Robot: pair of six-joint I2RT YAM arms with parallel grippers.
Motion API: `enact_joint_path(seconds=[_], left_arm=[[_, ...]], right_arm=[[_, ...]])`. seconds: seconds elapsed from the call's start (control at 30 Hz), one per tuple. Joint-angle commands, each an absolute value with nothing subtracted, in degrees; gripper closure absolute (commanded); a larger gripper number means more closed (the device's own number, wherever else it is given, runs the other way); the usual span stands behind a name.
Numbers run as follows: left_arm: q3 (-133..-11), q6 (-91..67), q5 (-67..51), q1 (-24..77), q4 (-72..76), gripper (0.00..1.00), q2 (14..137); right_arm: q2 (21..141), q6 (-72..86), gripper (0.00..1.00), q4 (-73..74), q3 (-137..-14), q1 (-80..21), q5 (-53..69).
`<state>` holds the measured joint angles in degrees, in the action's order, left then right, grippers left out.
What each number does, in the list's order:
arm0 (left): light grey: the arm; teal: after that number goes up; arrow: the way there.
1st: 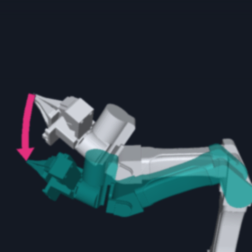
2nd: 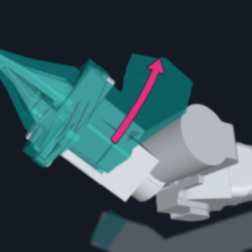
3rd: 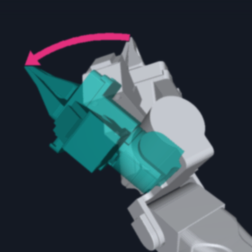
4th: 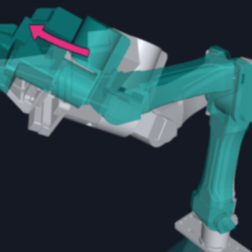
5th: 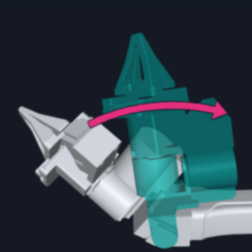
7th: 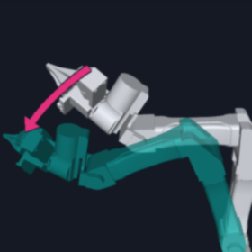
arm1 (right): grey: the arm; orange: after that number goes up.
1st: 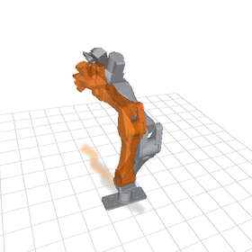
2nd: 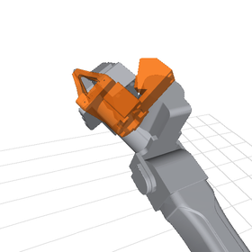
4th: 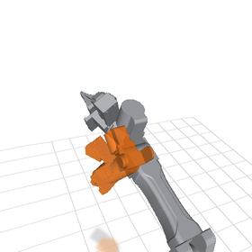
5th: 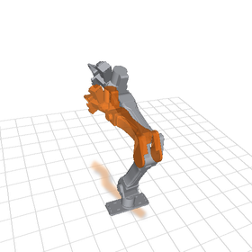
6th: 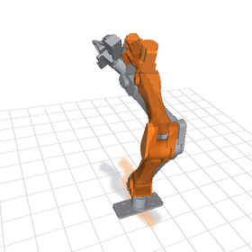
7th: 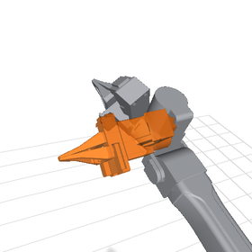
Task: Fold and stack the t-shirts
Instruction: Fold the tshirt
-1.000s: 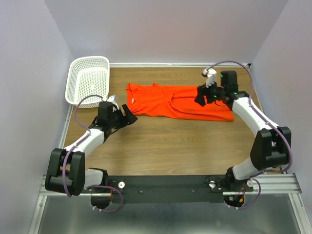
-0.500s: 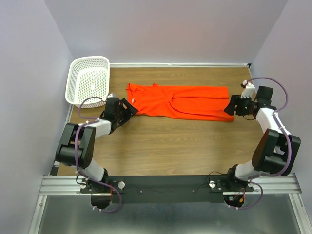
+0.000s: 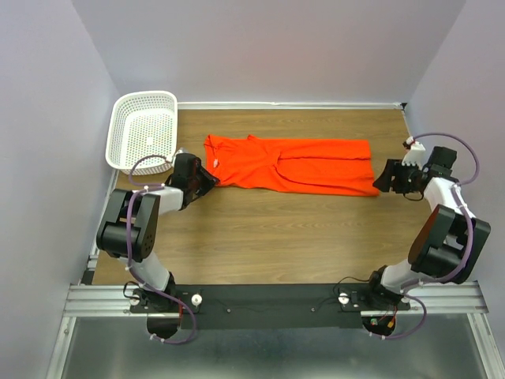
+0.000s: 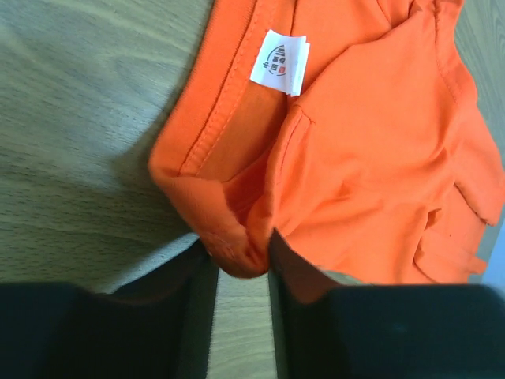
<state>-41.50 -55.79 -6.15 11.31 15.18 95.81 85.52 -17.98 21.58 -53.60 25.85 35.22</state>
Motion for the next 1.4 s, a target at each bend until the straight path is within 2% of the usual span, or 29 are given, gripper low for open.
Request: enact_joint_path(seconds=[0.0,0.03,0.17,0.37,0.63,0.7,0.83,0.87,0.93,0.97,1.03,1.37], left_arm=[[-42.6,-56.3,-5.4,10.0,15.5,0.73,97.1],[-42.5,-56.0,-6.4,9.8,15.8,0.74,97.2],[-41.8,-54.7,-9.1,8.4,18.4,0.9,97.0],[-39.8,-53.0,-11.2,6.9,20.7,0.96,95.3],[-39.7,-51.0,-13.1,5.9,21.2,0.98,94.4],[-39.7,-50.7,-13.3,5.8,21.1,0.98,94.2],[-39.3,-50.0,-14.0,5.3,21.1,0.99,93.9],[-38.9,-49.7,-14.1,4.8,21.0,0.99,93.3],[-38.4,-49.3,-14.5,4.4,20.7,1.0,92.6],[-37.8,-49.0,-14.8,3.9,20.5,1.0,91.5],[-37.0,-49.0,-15.1,3.4,20.0,1.0,89.4],[-31.1,-47.2,-18.2,3.3,17.1,1.0,80.8]], right_arm=[[89.1,-20.4,0.3,25.4,-54.1,26.9,36.1],[90.0,-20.5,0.3,25.5,-54.4,26.9,36.0],[95.4,-20.7,0.33,25.9,-56.9,26.9,35.7],[101.7,-19.5,0.37,26.2,-59.7,26.9,36.3],[106.5,-16.1,0.41,26.0,-62.6,26.9,38.9],[107.5,-15.8,0.44,26.1,-62.8,26.9,39.2],[107.1,-16.3,0.59,26.1,-62.1,26.9,38.5],[106.7,-16.5,0.68,26.1,-61.5,27.4,38.5],[105.4,-17.0,0.78,26.2,-61.3,28.2,38.6],[105.1,-17.0,0.88,26.2,-61.1,28.6,38.3],[104.4,-17.8,0.97,26.3,-60.9,30.0,38.0],[101.6,-22.8,0.99,28.2,-58.5,32.3,37.6]])
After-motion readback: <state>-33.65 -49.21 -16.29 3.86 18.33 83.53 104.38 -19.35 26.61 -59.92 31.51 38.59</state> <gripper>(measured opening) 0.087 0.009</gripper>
